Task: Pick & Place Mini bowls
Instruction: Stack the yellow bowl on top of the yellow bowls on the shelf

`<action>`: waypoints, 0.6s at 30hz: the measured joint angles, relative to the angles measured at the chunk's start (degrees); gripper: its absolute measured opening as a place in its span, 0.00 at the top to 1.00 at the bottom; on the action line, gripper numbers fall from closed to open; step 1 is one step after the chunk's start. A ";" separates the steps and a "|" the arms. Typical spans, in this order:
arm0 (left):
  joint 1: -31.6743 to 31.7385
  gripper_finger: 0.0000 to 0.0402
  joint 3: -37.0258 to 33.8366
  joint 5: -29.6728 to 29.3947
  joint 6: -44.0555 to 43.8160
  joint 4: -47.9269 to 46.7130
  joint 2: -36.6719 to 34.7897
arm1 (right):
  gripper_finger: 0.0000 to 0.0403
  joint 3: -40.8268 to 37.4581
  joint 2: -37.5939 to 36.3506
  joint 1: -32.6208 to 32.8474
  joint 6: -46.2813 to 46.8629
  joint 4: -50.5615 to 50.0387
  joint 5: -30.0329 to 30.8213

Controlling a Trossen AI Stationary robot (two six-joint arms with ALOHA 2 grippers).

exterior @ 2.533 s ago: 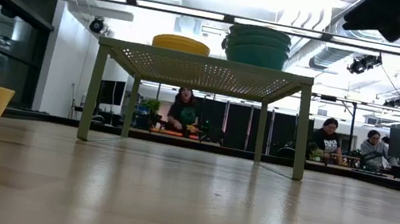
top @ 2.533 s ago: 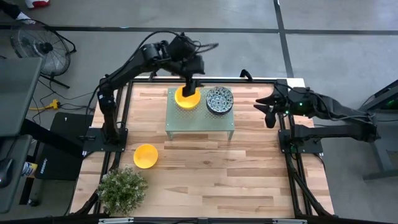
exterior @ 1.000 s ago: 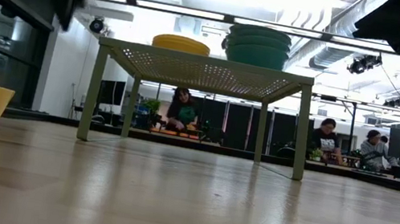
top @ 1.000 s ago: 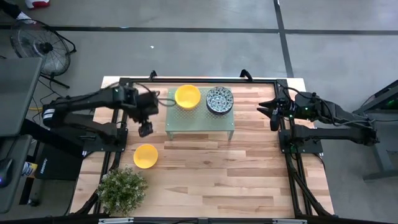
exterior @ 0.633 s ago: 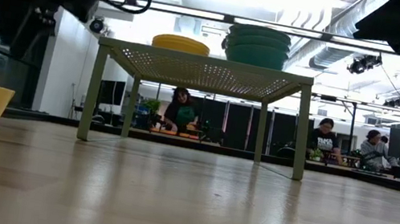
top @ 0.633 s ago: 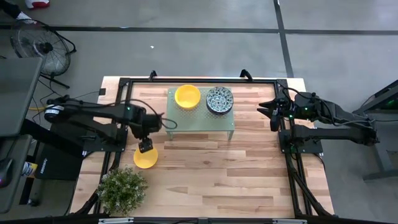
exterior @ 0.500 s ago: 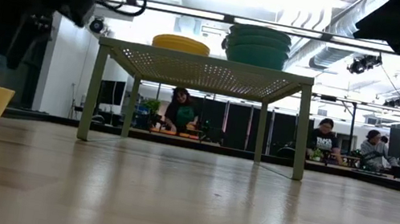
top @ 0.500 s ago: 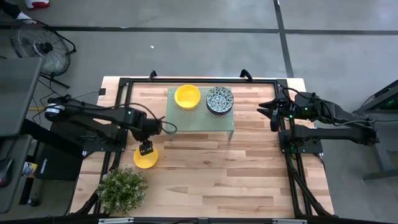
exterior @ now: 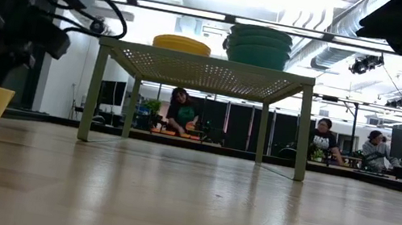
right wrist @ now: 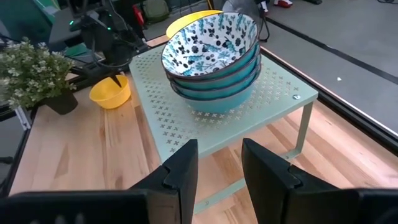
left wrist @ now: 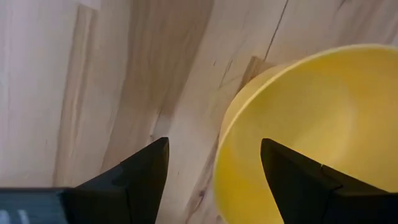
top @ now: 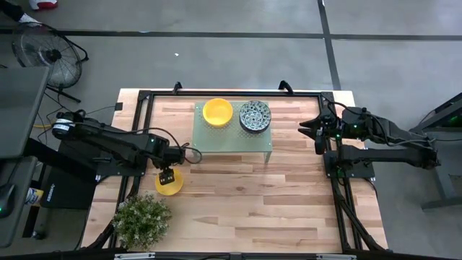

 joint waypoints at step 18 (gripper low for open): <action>0.02 0.87 -0.40 -0.24 0.99 0.83 0.00 | 0.72 0.01 0.00 0.00 0.00 0.02 0.05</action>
